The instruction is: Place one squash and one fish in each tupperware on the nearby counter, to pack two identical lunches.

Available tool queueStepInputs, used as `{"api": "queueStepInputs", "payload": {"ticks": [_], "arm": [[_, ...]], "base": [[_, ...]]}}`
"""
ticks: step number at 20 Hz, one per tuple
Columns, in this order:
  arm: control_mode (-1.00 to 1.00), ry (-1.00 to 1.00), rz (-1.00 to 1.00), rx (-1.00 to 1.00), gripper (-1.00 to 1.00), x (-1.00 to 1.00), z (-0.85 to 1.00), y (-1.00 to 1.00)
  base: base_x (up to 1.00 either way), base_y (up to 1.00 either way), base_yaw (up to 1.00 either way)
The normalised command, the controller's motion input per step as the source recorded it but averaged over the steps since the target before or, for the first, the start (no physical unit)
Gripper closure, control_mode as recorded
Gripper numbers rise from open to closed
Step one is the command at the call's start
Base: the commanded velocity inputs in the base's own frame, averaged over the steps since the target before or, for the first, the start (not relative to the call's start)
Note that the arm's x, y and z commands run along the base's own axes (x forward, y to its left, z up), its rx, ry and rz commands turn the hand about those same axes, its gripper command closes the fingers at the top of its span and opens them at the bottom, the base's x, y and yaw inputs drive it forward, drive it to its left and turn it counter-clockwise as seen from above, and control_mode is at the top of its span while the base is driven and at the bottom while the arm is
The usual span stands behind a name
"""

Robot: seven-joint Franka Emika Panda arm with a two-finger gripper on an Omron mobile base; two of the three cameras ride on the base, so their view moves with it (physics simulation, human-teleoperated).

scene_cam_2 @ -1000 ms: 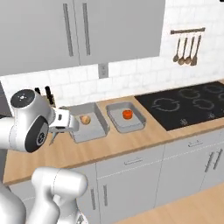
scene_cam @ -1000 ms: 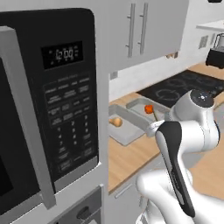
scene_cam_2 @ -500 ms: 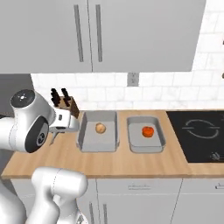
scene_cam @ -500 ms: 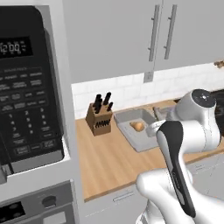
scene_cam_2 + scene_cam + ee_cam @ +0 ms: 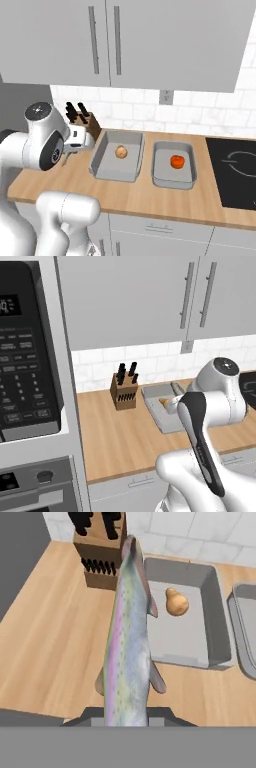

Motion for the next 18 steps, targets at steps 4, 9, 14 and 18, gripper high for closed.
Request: {"api": "queueStepInputs", "payload": {"ticks": [4,9,14,18], "arm": [[-1.0,0.02,0.15,0.0,1.0,0.78,-0.58,-0.55],[-1.0,0.0,0.32,-0.03,1.0,0.94,-0.88,-0.65],[-1.0,0.04,0.43,-0.05,1.0,0.81,-0.77,-0.53],[-1.0,0.27,0.26,-0.07,1.0,0.6,-0.13,-0.09]], "base": [[0.0,0.0,0.0],[0.0,0.0,0.0],[0.0,0.0,0.0],[0.0,0.0,0.0]]}}
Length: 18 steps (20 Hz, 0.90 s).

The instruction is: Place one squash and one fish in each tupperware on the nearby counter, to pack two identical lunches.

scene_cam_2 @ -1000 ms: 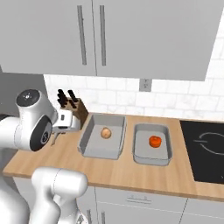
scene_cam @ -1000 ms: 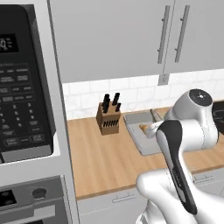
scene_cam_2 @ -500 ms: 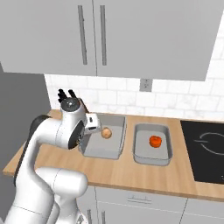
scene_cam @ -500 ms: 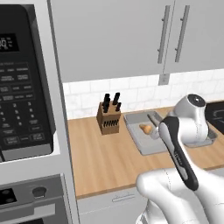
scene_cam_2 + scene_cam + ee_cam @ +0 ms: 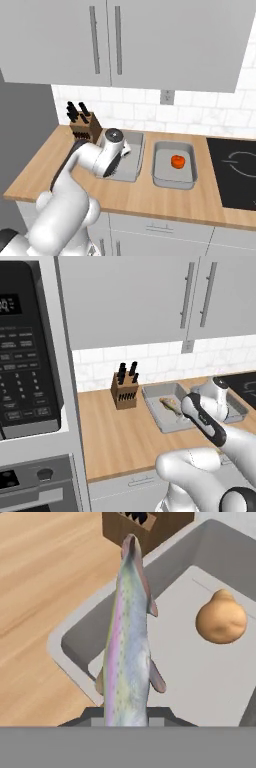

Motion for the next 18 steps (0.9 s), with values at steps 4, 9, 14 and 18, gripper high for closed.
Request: {"api": "queueStepInputs", "payload": {"ticks": [4,9,14,18], "arm": [[-1.0,0.16,0.23,-0.02,1.0,0.72,0.0,-0.21],[-1.0,0.01,0.18,-0.02,1.0,0.62,-0.12,-0.39],[-1.0,0.0,0.07,-0.09,1.0,0.78,-0.47,-0.11],[-1.0,0.0,0.04,-0.05,1.0,0.75,-0.44,-0.06]], "base": [[0.0,0.0,0.0],[0.0,0.0,0.0],[0.0,0.0,0.0],[0.0,0.0,0.0]]}}
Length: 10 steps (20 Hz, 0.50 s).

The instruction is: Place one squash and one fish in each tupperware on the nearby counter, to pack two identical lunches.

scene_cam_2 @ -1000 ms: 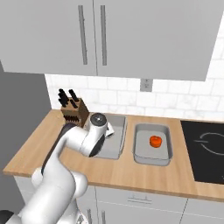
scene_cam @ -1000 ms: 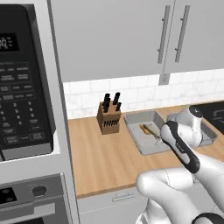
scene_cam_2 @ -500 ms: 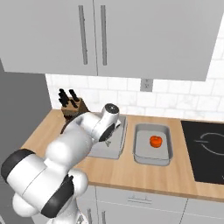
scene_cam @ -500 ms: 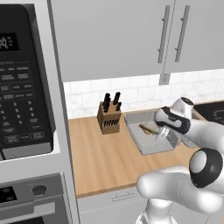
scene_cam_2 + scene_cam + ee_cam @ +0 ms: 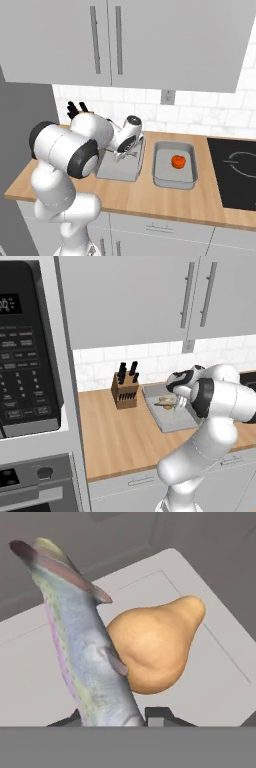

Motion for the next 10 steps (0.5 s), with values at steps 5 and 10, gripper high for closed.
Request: {"api": "queueStepInputs", "payload": {"ticks": [5,10], "arm": [[-1.0,0.0,0.09,0.0,1.0,0.13,-0.32,-0.1],[-1.0,0.0,0.07,-0.04,1.0,-0.22,-0.49,-0.03]], "base": [[0.0,0.0,0.0],[0.0,0.0,0.0]]}}
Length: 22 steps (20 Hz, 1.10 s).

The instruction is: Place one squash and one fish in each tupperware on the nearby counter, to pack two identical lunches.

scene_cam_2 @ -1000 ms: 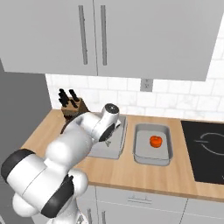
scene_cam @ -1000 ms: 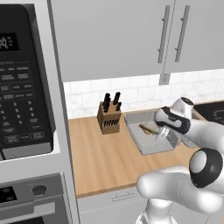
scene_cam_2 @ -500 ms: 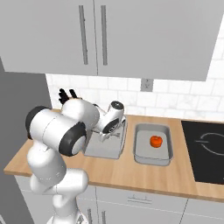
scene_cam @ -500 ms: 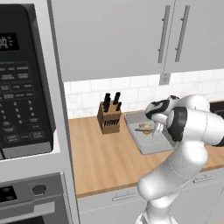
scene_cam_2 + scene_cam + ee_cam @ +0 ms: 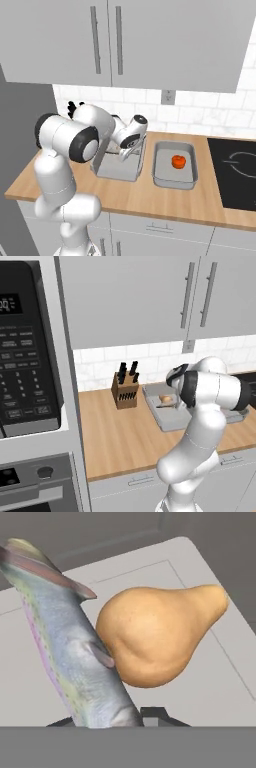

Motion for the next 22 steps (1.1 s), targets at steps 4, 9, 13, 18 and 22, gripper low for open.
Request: {"api": "queueStepInputs", "payload": {"ticks": [4,9,13,18,22], "arm": [[-1.0,0.0,0.0,-0.06,1.0,-0.48,-0.41,0.01],[-1.0,0.0,0.0,0.0,-1.0,-0.18,0.02,0.0],[-1.0,-0.09,0.0,0.0,-1.0,-0.6,0.86,0.0],[-1.0,-0.1,0.0,0.0,-1.0,-0.6,0.92,0.0],[-1.0,-0.13,0.02,0.0,-1.0,-0.87,0.71,0.22]], "base": [[0.0,0.0,0.0],[0.0,0.0,0.0],[0.0,0.0,0.0],[0.0,0.0,0.0],[0.0,0.0,0.0]]}}
